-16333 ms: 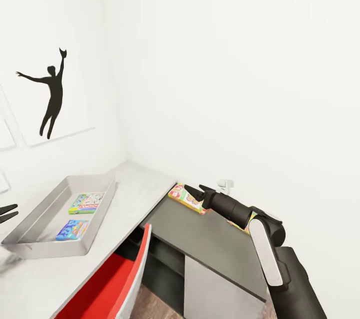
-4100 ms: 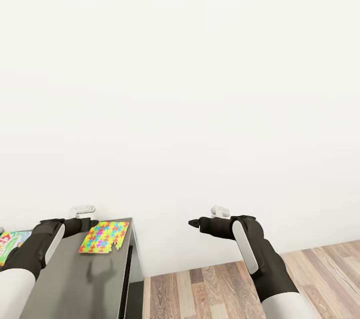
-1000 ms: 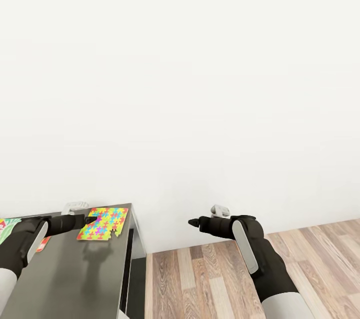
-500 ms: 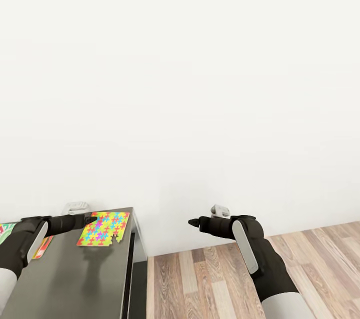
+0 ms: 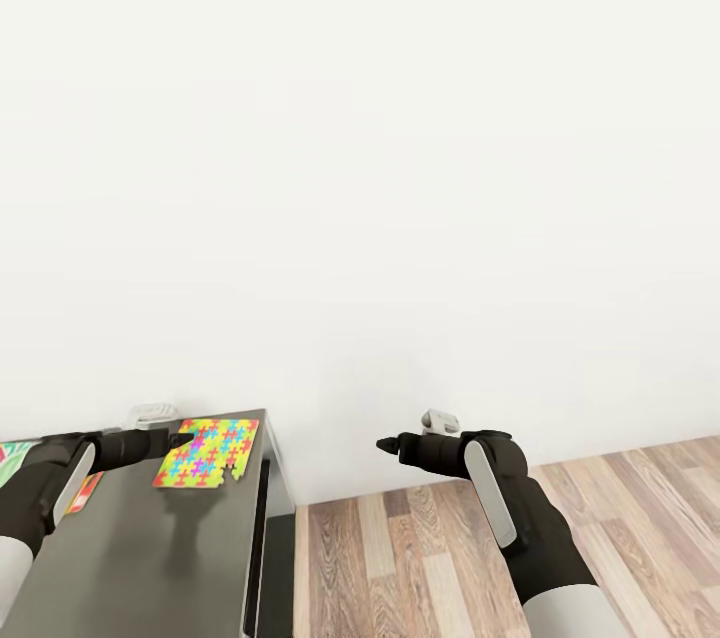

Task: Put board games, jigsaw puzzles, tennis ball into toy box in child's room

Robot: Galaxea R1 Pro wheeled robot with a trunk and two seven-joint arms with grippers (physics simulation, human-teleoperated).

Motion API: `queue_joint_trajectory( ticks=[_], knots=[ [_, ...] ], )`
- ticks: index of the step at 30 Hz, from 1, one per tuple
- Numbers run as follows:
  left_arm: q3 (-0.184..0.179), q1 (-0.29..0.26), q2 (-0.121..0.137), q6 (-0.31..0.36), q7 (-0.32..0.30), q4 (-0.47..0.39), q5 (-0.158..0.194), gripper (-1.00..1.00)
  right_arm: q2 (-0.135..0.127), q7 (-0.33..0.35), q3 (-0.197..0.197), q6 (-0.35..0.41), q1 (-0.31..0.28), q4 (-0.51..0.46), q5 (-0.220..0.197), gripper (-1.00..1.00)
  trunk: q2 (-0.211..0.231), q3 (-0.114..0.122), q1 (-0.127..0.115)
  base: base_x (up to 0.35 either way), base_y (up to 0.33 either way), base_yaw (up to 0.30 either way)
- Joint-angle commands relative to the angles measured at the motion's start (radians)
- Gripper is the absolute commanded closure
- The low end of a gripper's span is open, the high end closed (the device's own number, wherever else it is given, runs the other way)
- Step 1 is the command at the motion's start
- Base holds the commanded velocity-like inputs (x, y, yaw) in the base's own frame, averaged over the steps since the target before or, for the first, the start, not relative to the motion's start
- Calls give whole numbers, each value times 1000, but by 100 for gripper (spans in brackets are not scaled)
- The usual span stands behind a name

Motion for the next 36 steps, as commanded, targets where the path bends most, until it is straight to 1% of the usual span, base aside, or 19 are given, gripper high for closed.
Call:
queue_joint_trajectory(
  ticks=[1,26,31,36],
  knots=[
    [2,-1,0,9,-2,-1,6,-100,0,10,-1,4,-1,-1,10,-100,-1,-3,0,0,0,0],
    [3,-1,5,6,-24,-1,8,-100,0,10,-1,4,-1,-1,10,-100,-1,-43,0,0,0,0],
    [3,-1,15,6,-58,0,8,-100,0,10,-2,4,-1,-1,10,-100,-1,-51,0,0,0,0],
    [3,-1,36,7,-129,0,8,-100,0,10,-1,4,-1,-1,10,-100,-1,-59,0,0,0,0]
  ],
)
